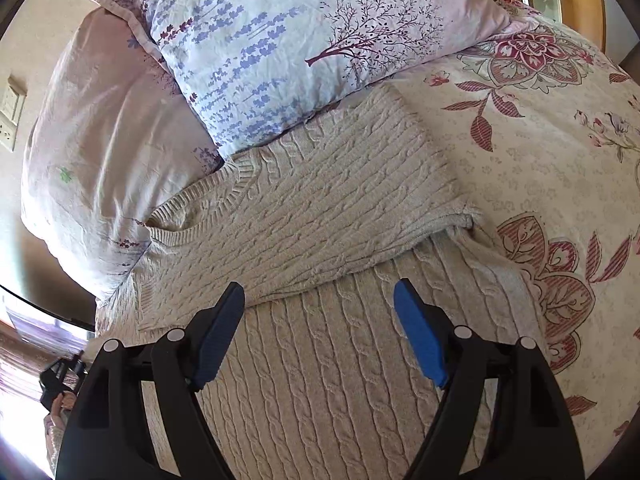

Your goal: Fold small clothes

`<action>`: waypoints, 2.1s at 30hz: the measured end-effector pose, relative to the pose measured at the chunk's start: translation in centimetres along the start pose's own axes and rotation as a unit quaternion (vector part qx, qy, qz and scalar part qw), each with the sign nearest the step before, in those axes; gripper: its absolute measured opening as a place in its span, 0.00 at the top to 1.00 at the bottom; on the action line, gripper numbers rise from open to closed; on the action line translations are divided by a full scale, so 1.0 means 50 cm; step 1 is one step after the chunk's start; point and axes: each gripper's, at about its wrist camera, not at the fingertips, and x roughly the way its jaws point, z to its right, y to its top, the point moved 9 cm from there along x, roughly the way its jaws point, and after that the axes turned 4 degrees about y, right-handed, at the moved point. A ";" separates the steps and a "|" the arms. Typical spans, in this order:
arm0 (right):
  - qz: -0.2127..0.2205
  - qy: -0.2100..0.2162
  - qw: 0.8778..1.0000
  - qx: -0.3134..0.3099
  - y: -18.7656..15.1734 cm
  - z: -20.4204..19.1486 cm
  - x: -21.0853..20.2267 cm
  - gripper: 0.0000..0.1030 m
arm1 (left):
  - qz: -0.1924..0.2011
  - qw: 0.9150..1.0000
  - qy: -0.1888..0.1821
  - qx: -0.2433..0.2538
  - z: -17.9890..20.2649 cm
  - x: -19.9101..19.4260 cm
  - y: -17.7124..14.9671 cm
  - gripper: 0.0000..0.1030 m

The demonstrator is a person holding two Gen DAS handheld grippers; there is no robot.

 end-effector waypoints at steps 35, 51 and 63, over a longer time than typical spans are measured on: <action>-0.053 0.079 0.994 -0.059 -0.014 -0.104 0.013 0.24 | -0.151 0.988 0.003 0.016 0.059 0.149 -0.339 0.71; -0.062 0.096 0.991 -0.065 0.014 -0.137 0.026 0.24 | -0.156 0.961 -0.073 0.217 0.299 0.172 -0.426 0.93; -0.067 0.121 0.989 0.060 0.077 -0.016 0.024 0.30 | -0.316 0.786 -0.050 0.529 0.277 0.183 -0.821 0.62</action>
